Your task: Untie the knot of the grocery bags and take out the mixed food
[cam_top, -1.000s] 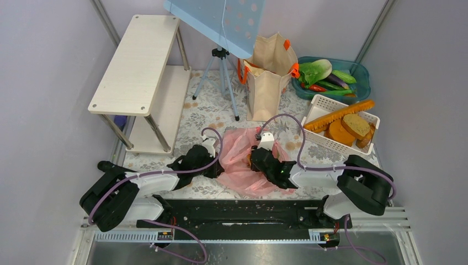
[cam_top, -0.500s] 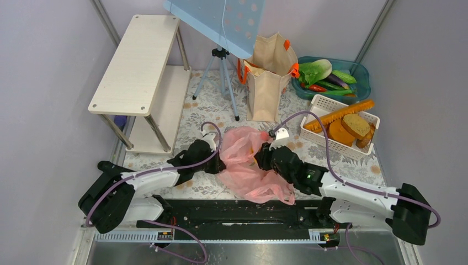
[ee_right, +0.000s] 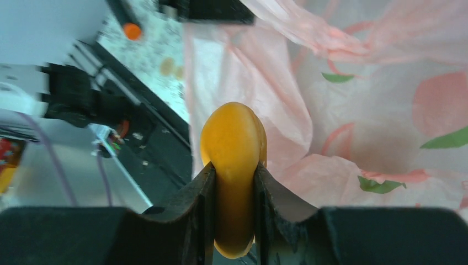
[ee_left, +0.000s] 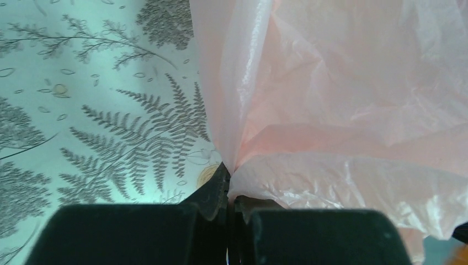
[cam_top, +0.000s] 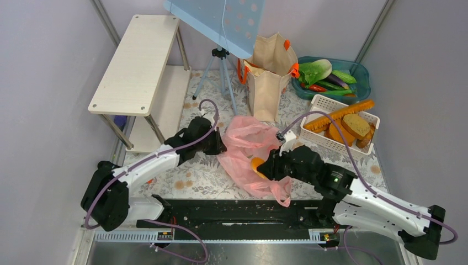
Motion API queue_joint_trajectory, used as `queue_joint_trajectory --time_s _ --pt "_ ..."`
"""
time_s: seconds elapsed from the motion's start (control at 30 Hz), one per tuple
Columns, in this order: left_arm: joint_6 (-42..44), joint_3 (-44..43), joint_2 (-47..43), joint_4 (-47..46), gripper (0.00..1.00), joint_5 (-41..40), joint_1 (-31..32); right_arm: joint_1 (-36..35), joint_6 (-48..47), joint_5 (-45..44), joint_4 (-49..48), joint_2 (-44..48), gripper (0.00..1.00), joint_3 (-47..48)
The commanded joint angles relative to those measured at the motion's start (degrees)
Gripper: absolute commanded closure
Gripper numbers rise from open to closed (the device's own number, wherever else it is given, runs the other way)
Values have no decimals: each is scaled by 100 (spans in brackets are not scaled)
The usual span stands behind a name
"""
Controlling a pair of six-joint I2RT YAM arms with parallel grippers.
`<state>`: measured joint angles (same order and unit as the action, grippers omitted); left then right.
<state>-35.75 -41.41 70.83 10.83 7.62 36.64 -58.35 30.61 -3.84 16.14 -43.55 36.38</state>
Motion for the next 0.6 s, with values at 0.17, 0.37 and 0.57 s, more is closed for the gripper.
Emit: queue_joint_trajectory --time_s 0.17,0.37,0.57 --pt "1668 -1775 774 2658 100 135 -393 225 -208 -306 1014 236 83 1985" --pt "1914 -2187 1094 2719 100 158 -524 1693 -756 -363 1397 -153 83 2521" --pt "2331 -1985 693 2329 100 -790 -519 3869 -854 88 983 -685 81 2344"
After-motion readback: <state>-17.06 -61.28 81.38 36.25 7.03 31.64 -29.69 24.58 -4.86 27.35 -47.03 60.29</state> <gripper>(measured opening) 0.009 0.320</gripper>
